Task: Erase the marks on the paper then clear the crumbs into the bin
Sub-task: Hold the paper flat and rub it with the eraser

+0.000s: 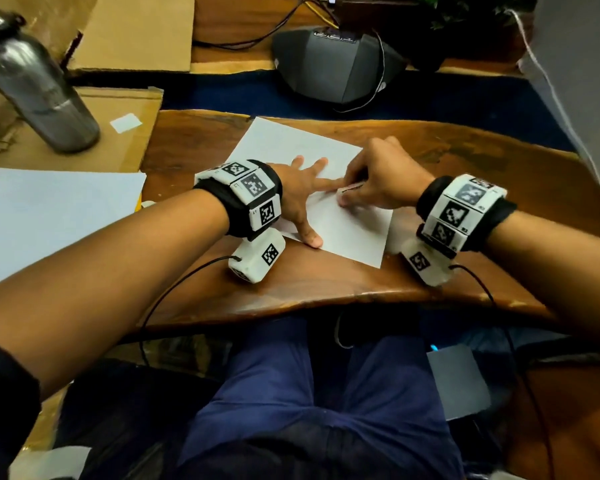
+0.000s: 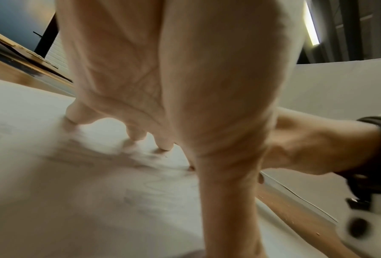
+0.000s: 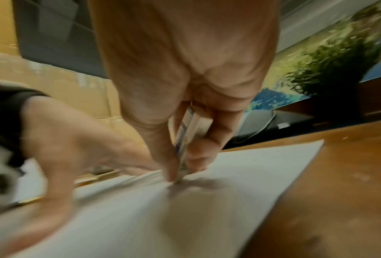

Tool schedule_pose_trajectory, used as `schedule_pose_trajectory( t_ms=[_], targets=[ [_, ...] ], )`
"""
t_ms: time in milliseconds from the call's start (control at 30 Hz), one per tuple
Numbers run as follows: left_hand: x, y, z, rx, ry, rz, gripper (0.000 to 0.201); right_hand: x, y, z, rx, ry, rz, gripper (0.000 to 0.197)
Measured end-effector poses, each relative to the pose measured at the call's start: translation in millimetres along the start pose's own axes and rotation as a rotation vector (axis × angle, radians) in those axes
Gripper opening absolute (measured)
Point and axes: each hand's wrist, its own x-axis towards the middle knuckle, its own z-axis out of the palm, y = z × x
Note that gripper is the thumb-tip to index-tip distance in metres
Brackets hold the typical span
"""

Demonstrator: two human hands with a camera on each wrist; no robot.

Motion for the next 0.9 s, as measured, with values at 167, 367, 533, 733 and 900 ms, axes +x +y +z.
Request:
schedule_pose_trajectory(
  t_ms=[167, 367, 533, 733, 900],
  targets=[
    [0, -2, 2, -0.019, 0.032, 0.021, 0.126, -7, -10, 5, -0.022, 0.033, -0.066, 0.015],
    [0, -7, 5, -0.020, 0.036, 0.027, 0.130, -3, -18, 14, 0.019, 0.069, -0.070, 0.013],
    [-3, -5, 3, -0.016, 0.036, 0.039, 0.137, -23, -36, 26, 0.004, -0.037, -0.177, 0.012],
    [2, -9, 5, -0.001, 0.019, 0.030, 0.139, -1, -18, 8, -0.010, 0.036, -0.067, 0.016],
    [2, -7, 5, -0.005, 0.024, 0.026, 0.143, -14, -32, 15, -0.035, -0.100, -0.182, 0.012]
  ],
)
